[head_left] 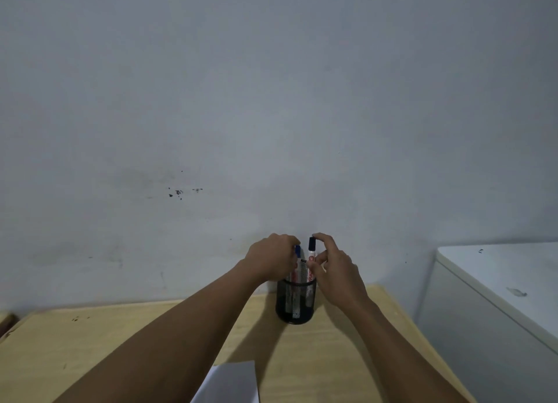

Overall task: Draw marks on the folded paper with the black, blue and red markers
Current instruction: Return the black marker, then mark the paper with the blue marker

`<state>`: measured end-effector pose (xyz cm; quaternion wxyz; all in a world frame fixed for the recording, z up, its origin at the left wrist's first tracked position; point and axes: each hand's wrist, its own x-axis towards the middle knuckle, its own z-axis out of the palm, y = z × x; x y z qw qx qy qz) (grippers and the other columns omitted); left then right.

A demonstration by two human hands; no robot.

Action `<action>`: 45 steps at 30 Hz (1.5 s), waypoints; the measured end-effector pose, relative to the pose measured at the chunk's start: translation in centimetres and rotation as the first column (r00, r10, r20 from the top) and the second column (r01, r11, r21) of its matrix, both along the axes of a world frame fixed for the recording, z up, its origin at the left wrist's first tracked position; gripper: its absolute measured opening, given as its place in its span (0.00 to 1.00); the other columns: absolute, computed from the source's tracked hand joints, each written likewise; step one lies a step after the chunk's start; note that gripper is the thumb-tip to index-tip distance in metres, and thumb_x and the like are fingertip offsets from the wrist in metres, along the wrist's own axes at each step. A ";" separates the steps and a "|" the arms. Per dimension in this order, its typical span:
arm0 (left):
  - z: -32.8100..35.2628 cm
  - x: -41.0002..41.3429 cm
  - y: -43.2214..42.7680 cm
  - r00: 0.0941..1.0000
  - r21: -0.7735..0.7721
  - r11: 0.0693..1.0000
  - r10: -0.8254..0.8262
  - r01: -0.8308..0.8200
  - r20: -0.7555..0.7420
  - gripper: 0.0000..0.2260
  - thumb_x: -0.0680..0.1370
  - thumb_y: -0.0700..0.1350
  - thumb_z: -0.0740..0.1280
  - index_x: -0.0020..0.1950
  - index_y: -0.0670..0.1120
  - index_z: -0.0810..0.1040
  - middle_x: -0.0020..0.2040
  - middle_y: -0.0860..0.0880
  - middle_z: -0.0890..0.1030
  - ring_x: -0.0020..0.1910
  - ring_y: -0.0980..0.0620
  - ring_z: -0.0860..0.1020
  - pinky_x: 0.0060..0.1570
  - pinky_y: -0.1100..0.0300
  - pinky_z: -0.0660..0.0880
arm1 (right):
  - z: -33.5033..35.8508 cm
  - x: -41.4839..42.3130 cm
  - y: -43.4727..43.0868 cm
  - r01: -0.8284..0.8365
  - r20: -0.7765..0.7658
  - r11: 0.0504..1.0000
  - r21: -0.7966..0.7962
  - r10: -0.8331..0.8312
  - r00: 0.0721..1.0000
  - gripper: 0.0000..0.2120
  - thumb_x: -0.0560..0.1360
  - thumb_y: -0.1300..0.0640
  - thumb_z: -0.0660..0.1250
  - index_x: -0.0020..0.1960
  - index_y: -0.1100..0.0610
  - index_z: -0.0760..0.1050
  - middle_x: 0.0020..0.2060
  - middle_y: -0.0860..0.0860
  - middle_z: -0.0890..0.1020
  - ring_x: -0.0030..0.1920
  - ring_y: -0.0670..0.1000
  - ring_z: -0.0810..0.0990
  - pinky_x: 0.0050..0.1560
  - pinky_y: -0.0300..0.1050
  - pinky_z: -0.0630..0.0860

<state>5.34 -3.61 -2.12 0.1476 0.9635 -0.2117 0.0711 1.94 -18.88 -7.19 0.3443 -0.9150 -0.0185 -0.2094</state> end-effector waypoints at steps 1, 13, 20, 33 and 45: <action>-0.3 0.3 -0.1 1.000 -0.010 1.000 -0.006 0.006 -0.013 0.17 0.81 0.45 0.61 0.69 0.49 0.74 0.63 0.44 0.80 0.57 0.43 0.79 0.54 0.49 0.79 | 0.0 0.2 -0.1 -0.005 0.006 1.000 -0.013 0.005 1.000 0.22 0.80 0.52 0.66 0.71 0.42 0.64 0.43 0.44 0.80 0.51 0.50 0.76 0.56 0.51 0.68; -1.2 0.8 -0.2 0.995 -0.149 0.989 0.024 -0.009 0.101 0.09 0.80 0.50 0.64 0.58 0.50 0.76 0.47 0.49 0.81 0.45 0.47 0.80 0.41 0.54 0.78 | 0.3 1.0 0.0 0.064 0.047 0.971 -0.231 -0.054 0.997 0.15 0.81 0.50 0.59 0.67 0.46 0.71 0.57 0.48 0.76 0.61 0.51 0.72 0.54 0.50 0.59; -1.0 -0.6 0.3 0.997 -0.398 0.914 -0.069 0.080 0.043 0.06 0.75 0.46 0.73 0.48 0.49 0.77 0.47 0.51 0.83 0.47 0.51 0.81 0.48 0.51 0.80 | 1.6 -0.4 0.6 0.060 0.004 0.986 -0.157 -0.060 0.998 0.20 0.83 0.53 0.56 0.74 0.45 0.68 0.63 0.49 0.75 0.64 0.51 0.73 0.63 0.53 0.61; 7.2 -7.5 8.7 0.988 -0.959 0.239 0.075 -0.149 -0.135 0.06 0.76 0.42 0.72 0.51 0.42 0.85 0.39 0.48 0.83 0.32 0.52 0.72 0.29 0.63 0.71 | 8.4 -6.4 5.0 -0.200 -0.035 0.976 0.088 0.204 0.978 0.11 0.77 0.47 0.69 0.58 0.46 0.80 0.48 0.45 0.84 0.46 0.47 0.83 0.50 0.49 0.83; 6.3 -17.0 15.7 0.994 -0.915 0.387 0.034 -0.113 -0.108 0.14 0.79 0.53 0.68 0.47 0.44 0.85 0.42 0.46 0.85 0.29 0.52 0.73 0.26 0.66 0.68 | 10.8 -14.4 15.2 -0.291 0.173 0.304 0.907 0.361 0.916 0.10 0.76 0.59 0.73 0.53 0.65 0.83 0.40 0.56 0.85 0.37 0.51 0.82 0.40 0.44 0.80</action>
